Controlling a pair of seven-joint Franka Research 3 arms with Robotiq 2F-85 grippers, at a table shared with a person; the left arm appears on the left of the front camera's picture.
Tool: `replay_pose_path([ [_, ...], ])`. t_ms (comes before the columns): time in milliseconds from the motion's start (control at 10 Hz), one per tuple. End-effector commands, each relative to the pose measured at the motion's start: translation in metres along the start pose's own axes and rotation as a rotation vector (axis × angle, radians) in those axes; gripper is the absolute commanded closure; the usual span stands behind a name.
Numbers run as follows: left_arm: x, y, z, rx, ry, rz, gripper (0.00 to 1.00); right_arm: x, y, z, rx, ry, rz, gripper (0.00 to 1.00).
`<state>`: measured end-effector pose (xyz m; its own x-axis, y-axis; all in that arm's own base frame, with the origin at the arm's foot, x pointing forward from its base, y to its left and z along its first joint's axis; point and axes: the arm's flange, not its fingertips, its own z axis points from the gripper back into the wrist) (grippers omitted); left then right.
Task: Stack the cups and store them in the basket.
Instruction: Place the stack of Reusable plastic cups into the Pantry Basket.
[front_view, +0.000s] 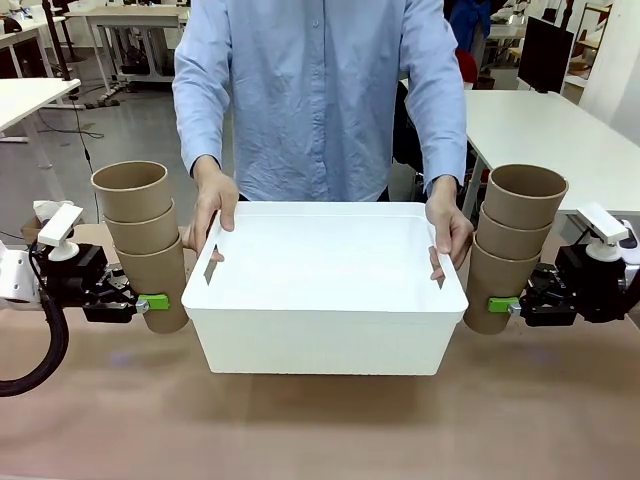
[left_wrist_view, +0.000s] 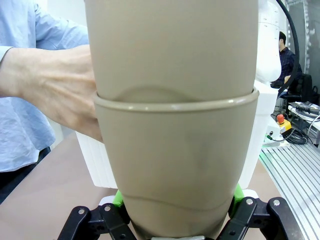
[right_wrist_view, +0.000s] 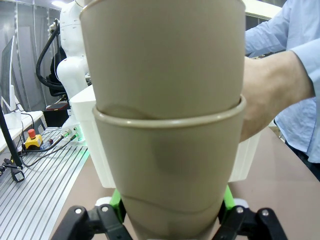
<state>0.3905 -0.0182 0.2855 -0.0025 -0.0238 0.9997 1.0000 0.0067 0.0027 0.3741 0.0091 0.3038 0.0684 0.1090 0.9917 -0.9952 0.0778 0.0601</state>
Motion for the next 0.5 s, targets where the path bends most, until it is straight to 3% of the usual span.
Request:
replay_pose_path([
  [0, 0.0034, -0.0014, -0.0007, -0.002, -0.009, -0.011, 0.16, 0.0046, -0.0006, -0.0007, -0.001, -0.001, 0.013, 0.15],
  [400, 0.0034, -0.0014, -0.0007, -0.002, -0.009, -0.011, 0.16, 0.0046, -0.0006, -0.0007, -0.001, -0.001, 0.013, 0.15],
])
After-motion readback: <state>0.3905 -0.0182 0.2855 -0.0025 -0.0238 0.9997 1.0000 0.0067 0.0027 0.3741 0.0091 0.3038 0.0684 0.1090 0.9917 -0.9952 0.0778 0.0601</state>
